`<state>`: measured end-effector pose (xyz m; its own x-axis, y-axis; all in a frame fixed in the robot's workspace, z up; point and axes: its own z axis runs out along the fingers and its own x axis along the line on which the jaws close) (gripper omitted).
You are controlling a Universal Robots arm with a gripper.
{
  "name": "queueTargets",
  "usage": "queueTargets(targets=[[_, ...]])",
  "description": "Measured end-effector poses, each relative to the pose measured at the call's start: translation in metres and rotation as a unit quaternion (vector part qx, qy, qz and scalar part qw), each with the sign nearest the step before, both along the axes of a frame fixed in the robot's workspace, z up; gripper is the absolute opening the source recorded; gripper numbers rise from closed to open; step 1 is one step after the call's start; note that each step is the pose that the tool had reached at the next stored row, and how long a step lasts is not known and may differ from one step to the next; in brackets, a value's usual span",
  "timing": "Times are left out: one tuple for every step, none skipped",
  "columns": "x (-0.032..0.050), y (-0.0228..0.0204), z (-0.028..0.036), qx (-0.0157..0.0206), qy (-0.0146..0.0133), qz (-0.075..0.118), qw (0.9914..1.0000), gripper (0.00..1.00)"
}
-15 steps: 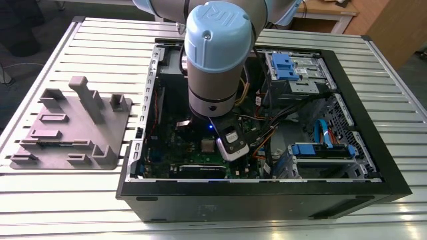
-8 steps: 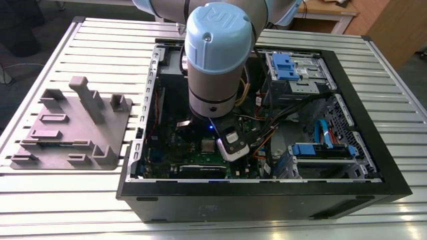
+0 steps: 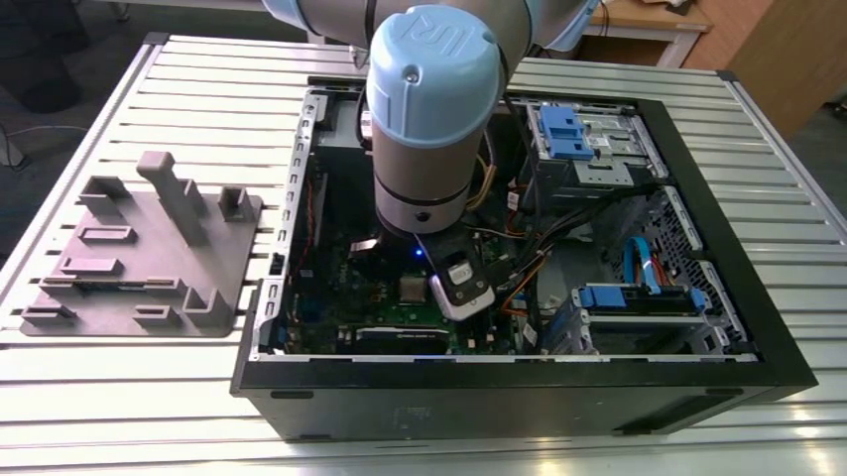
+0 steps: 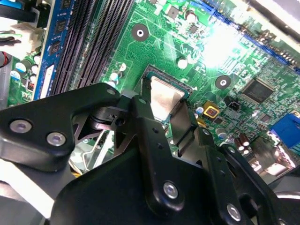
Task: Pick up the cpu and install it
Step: 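Place the cpu into insertion slot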
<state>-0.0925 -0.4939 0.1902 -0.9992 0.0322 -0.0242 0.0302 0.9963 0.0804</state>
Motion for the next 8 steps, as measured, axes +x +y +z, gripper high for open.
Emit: queueTargets(targets=[[0.0, 0.0, -0.0001, 0.0001, 0.0001, 0.0, 1.0, 0.43], [0.0, 0.0, -0.0001, 0.0001, -0.0001, 0.0, 1.0, 0.43], [0.0, 0.0, -0.0001, 0.0, -0.0001, 0.0, 1.0, 0.49], [0.0, 0.0, -0.0001, 0.0, 0.0, 0.0, 1.0, 0.49], [0.0, 0.0, 0.0002, -0.0001, 0.0, 0.0, 1.0, 0.49], [0.0, 0.0, 0.0011, -0.0001, 0.0, 0.0, 1.0, 0.49], [0.0, 0.0, 0.0026, -0.0001, 0.0, 0.0, 1.0, 0.49], [0.0, 0.0, 0.0044, -0.0001, 0.0, 0.0, 1.0, 0.49]])
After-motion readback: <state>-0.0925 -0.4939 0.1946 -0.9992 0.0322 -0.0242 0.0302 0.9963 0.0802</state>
